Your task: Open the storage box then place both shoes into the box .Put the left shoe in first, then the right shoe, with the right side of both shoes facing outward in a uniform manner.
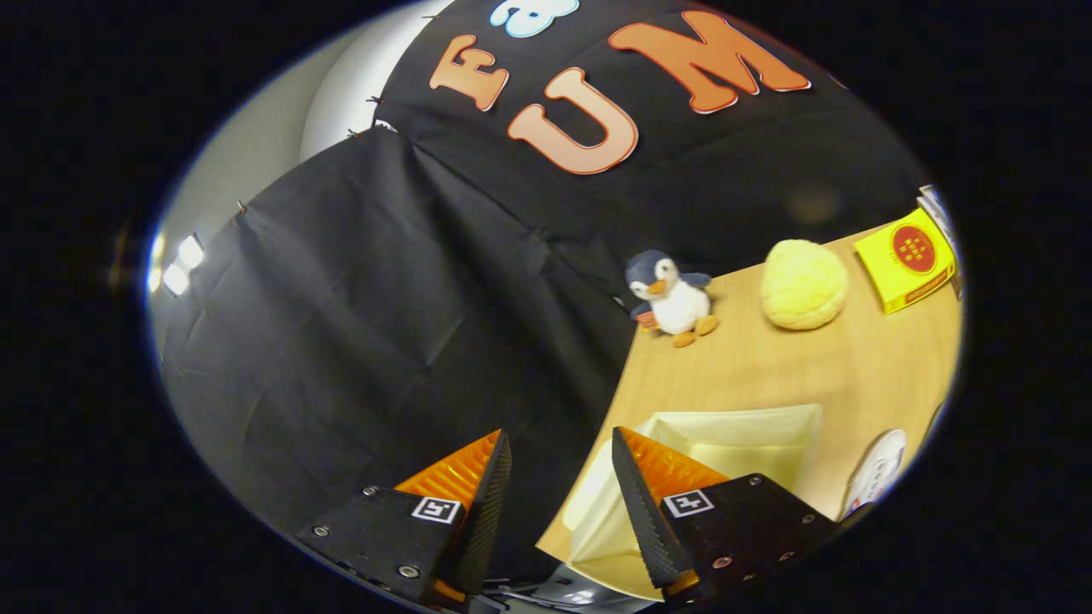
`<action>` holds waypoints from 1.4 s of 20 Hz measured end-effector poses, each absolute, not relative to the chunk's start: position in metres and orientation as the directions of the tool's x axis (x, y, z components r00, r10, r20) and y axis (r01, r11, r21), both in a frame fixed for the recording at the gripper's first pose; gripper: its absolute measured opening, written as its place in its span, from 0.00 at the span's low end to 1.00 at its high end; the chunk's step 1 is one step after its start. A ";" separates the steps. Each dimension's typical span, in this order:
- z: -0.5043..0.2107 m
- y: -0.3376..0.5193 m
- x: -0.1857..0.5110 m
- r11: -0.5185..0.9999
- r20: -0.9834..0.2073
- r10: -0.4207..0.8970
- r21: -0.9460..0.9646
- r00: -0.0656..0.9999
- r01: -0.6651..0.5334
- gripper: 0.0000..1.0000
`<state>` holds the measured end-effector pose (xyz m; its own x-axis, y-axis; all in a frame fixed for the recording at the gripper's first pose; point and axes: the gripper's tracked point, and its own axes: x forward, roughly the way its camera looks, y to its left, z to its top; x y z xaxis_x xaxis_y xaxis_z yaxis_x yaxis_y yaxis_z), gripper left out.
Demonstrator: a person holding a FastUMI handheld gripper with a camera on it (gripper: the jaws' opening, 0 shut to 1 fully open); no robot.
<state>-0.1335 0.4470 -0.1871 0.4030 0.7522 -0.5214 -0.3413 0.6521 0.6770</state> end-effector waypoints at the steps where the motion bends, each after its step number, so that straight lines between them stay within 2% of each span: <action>1: -0.200 0.422 -0.131 0.696 -0.556 0.714 0.632 0.425 -0.343 0.73; 5: -0.263 0.312 -0.133 0.852 -0.688 0.524 0.412 0.503 -0.325 0.76; 10: -0.332 0.193 -0.162 0.942 -0.816 0.309 0.192 0.489 -0.275 0.77; 14: -0.372 0.151 -0.192 0.953 -0.866 0.254 0.149 0.431 -0.262 0.71; 21: -0.421 0.131 -0.220 0.938 -0.906 0.222 0.098 0.360 -0.332 0.61; 24: -0.438 0.132 -0.216 0.930 -0.908 0.200 0.057 0.368 -0.363 0.54; 28: -0.452 0.146 -0.200 0.926 -0.875 0.206 0.029 0.437 -0.378 0.47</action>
<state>-0.1999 0.1463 -0.4517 0.4374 0.2057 -0.8754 -0.3776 0.9255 0.0288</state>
